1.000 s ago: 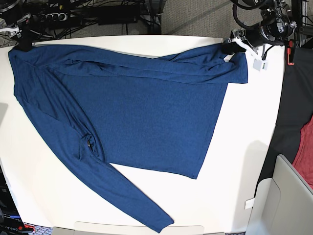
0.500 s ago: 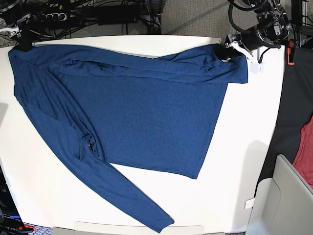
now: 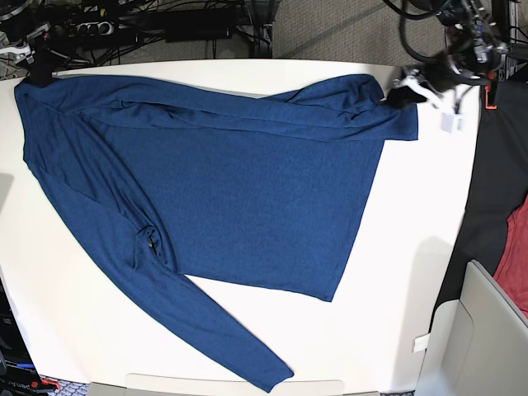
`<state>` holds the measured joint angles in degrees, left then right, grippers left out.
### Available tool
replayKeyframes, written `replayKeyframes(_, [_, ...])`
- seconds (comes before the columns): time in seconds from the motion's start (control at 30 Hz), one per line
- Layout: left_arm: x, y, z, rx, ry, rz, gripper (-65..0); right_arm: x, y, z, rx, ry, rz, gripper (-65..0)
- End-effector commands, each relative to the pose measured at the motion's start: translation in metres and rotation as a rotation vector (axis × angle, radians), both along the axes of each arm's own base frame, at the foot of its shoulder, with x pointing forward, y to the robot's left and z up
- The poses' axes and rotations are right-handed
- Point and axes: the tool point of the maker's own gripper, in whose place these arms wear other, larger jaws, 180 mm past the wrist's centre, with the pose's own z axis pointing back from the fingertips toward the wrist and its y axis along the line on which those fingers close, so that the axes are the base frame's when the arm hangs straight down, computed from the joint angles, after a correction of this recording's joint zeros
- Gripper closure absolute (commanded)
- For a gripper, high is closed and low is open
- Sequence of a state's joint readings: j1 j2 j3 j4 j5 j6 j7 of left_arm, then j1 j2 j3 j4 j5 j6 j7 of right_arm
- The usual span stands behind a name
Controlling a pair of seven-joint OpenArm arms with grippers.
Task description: Fold the T-shirt properly
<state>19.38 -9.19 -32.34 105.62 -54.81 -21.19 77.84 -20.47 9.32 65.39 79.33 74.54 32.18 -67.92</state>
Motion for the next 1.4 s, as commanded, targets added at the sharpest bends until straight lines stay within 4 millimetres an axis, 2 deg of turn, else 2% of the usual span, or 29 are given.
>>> replayKeyframes(0.0, [0.004,0.003,0.011,0.012,-0.036,-0.004,-0.9,0.003,-0.009,0.013,-0.032,-0.035,0.000,-21.3])
replayKeyframes(0.1, [0.007,0.007,0.020,0.035,-0.064,0.000,-0.9,0.004,-0.010,0.014,-0.033,-0.039,-0.002,-21.3])
replayKeyframes(0.23, [0.004,0.000,0.023,0.023,-0.056,-0.030,-1.7,0.007,-0.010,0.014,-0.034,-0.045,-0.001,-21.3])
replayKeyframes(0.37, [-0.004,-0.016,0.016,-0.024,-0.034,-0.053,-9.8,0.008,-0.009,0.014,-0.033,-0.046,0.001,-21.3])
replayKeyframes(0.57, [-0.016,-0.052,0.005,-0.076,0.001,-0.146,-20.7,0.012,-0.008,0.015,-0.031,-0.053,0.002,-21.3])
replayKeyframes(0.73, [-0.014,-0.053,0.005,-0.079,-0.016,-0.132,-30.1,0.012,-0.008,0.015,-0.033,-0.055,0.003,-21.3])
replayKeyframes(0.97, [-0.015,-0.052,0.000,-0.100,0.016,-0.094,-30.6,0.012,-0.008,0.016,-0.031,-0.058,0.002,-21.3])
replayKeyframes(1.17, [-0.022,-0.047,-0.022,-0.139,0.069,-0.041,-30.6,0.012,-0.009,0.016,-0.032,-0.059,0.001,-21.3])
replayKeyframes(1.37, [-0.020,-0.047,-0.023,-0.143,0.058,-0.029,-30.4,0.013,-0.009,0.016,-0.032,-0.061,0.001,-21.3])
